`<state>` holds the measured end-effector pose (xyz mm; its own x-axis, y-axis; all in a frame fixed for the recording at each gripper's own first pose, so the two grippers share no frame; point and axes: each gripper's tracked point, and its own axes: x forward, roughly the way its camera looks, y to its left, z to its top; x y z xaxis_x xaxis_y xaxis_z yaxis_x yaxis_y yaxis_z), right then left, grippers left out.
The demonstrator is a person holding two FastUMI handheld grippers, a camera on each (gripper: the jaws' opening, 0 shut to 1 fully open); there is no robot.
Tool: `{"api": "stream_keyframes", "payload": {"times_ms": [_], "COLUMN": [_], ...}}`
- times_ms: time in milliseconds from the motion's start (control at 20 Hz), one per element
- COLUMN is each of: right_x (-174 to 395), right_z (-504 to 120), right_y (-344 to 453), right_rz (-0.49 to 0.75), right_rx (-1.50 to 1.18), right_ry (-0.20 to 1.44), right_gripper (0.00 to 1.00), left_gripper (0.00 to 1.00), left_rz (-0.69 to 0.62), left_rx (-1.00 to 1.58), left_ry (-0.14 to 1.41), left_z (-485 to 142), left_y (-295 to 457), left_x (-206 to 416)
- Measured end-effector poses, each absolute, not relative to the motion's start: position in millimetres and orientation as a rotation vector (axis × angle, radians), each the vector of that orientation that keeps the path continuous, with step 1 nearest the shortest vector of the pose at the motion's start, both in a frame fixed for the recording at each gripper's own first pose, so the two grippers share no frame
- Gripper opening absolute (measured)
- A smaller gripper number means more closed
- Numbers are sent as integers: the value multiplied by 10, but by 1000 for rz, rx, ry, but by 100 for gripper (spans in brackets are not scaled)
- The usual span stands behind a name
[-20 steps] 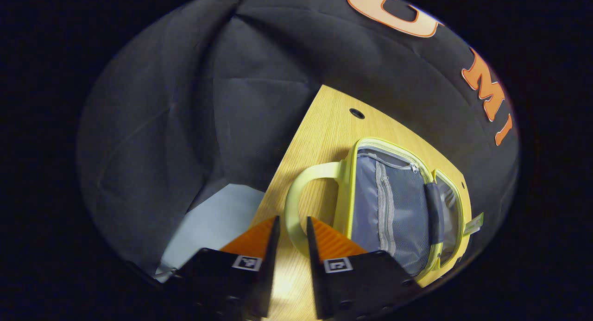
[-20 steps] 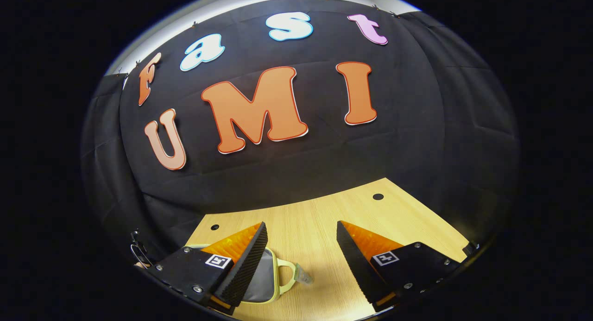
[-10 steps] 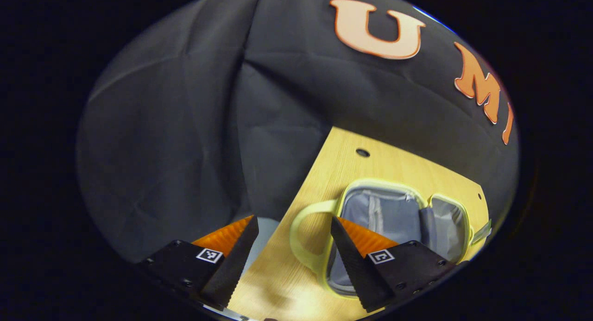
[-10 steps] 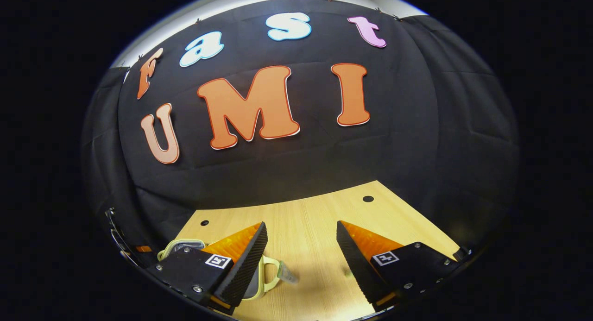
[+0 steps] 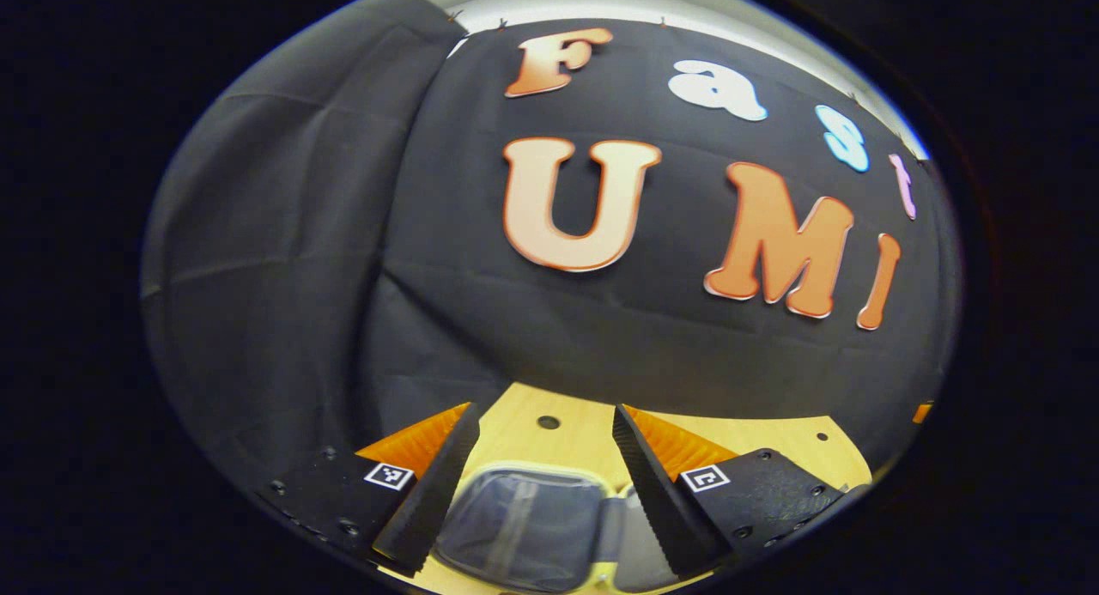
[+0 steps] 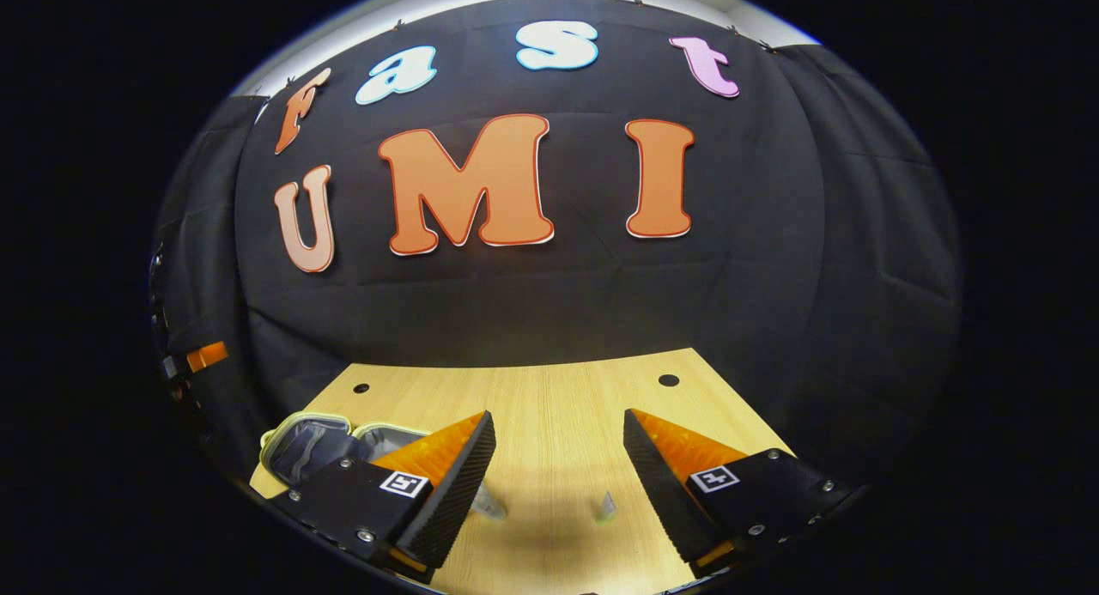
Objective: First open the suitcase, pack the skin care products into it, and then close the suitcase.
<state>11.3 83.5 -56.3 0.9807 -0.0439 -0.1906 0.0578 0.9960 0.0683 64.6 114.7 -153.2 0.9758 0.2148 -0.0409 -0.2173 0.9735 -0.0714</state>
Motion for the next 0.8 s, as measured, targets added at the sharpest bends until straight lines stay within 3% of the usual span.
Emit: {"api": "stream_keyframes", "payload": {"times_ms": [300, 550, 800], "right_x": [131, 150, 159], "right_z": [-780, -974, -1202], "right_y": [437, 130, -192], "right_rz": [-23, -11, -33], "right_rx": [74, 53, 65], "right_ry": [242, 283, 329], "right_gripper": [95, 95, 95], "left_gripper": [97, 97, 97], "left_rz": [14, -109, -105], "left_rx": [-84, 25, 155], "left_ry": [-11, 102, 235], "left_z": [-1658, -2468, -3502], "left_y": [-795, -2014, -2475], "left_x": [755, 795, 962]}}
